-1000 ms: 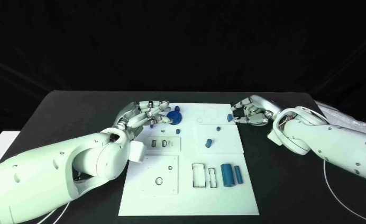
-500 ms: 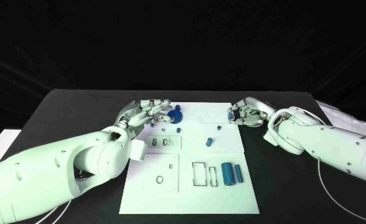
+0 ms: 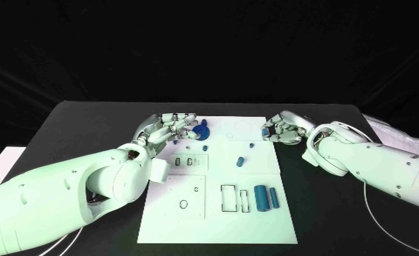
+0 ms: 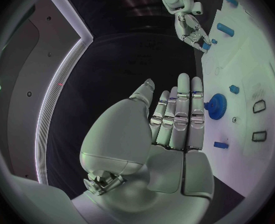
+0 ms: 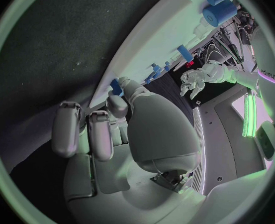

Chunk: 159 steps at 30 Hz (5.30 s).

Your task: Assemble the parts on the task board

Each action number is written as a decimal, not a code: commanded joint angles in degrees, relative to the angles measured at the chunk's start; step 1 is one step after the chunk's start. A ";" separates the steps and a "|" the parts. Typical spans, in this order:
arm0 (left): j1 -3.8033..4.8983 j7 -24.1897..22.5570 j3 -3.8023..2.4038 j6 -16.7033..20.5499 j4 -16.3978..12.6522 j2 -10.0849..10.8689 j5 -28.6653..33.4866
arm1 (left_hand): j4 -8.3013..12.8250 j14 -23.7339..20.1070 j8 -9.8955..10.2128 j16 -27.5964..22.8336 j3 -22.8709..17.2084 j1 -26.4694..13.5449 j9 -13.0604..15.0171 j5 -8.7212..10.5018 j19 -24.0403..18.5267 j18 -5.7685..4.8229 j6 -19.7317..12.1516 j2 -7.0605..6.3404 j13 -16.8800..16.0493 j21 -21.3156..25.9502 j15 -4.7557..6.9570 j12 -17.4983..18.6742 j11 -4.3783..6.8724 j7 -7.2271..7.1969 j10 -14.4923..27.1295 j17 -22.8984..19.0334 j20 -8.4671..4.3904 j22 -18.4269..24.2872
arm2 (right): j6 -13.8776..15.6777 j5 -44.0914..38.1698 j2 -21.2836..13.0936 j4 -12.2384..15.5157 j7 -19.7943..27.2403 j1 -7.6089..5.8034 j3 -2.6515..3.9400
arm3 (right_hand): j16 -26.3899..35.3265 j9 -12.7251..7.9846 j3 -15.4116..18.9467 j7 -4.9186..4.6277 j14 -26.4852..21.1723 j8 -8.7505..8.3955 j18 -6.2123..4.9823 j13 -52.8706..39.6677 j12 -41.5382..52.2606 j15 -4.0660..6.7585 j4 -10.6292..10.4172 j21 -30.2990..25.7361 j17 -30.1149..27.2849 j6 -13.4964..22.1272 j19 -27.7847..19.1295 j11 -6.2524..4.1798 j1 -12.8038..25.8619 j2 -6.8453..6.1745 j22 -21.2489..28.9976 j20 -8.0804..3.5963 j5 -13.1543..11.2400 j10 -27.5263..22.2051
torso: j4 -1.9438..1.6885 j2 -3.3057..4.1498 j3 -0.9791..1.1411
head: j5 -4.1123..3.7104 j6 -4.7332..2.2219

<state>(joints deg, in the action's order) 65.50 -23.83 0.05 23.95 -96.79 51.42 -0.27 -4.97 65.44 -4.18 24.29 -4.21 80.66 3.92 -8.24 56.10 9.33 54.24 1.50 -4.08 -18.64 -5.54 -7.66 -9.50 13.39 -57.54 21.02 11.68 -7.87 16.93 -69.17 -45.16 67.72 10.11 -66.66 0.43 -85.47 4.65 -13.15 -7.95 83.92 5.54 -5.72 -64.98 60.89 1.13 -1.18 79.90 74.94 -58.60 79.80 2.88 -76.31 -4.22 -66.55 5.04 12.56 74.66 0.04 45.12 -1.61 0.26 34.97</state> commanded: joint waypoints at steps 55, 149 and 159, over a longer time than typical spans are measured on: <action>0.13 -2.02 -0.05 -1.06 4.55 1.05 0.87 | 1.85 -7.93 -0.35 -10.31 -2.66 -0.64 -0.02 0.06 -6.69 1.01 -1.12 -0.32 0.31 4.56 -2.40 -0.64 -1.27 0.58 1.79 -4.19 2.55 2.47 | 3.14 -14.66 10.67 16.87 -21.37 0.04 -1.44 | 0.23 1.36 -3.50 1.93 4.25 1.72 1.08 -2.51 2.12 1.89 1.53 -0.09 5.58 -4.40 0.01 -1.78 0.39 3.65 0.29 -2.03 -3.87 2.00 | -1.16 -2.11 -1.58 | 1.32 2.76; 0.13 -1.41 -0.04 -2.59 4.30 0.17 1.06 | 3.47 -8.57 -0.57 -19.06 -4.47 -1.93 -0.09 0.05 -8.75 1.24 -1.19 -0.19 0.46 7.38 -3.71 0.67 -1.81 0.74 2.59 -11.19 4.01 3.86 | 3.47 -17.77 15.74 14.58 -23.43 3.65 -2.19 | 1.73 -0.13 0.95 -0.67 3.69 -1.91 0.63 6.63 -9.26 -0.09 1.16 -1.75 3.50 4.05 -1.21 0.61 5.99 -2.32 2.98 -0.26 0.01 -6.16 | -1.08 -1.96 -1.36 | 1.88 4.31; 0.12 -0.71 -0.04 -1.96 4.62 0.02 0.72 | 4.09 1.25 -0.75 -13.84 -5.41 -2.27 0.00 0.07 -1.75 1.31 -0.42 -0.28 0.29 3.50 -0.93 0.72 -0.50 -0.13 0.87 -9.49 1.41 2.30 | 10.85 -16.78 13.85 17.57 -18.24 3.79 -2.01 | 1.81 -0.61 2.71 -1.21 3.67 -1.70 0.51 7.58 -9.62 -0.54 1.01 -2.10 3.48 6.38 -1.54 1.11 5.51 -2.59 3.57 0.19 0.97 -7.60 | -1.05 -2.01 -1.24 | 1.94 4.21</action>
<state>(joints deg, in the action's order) 65.57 -24.68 0.05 22.65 -92.23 51.56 0.78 -0.83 65.35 -4.63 9.61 -9.30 78.84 3.92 -8.24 53.33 9.84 53.39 1.35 -3.72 -14.54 -6.94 -6.83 -10.09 13.33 -56.14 11.07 13.51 -5.33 23.02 -86.48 -30.96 84.63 -11.79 -62.91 -1.67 -83.60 4.05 -10.75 -9.17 83.92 4.07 -5.72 -57.25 50.87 0.91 -0.24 78.01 74.91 -52.63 78.15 3.86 -70.68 -6.59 -62.91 4.84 13.33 67.20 -1.05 43.16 -2.94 2.10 39.24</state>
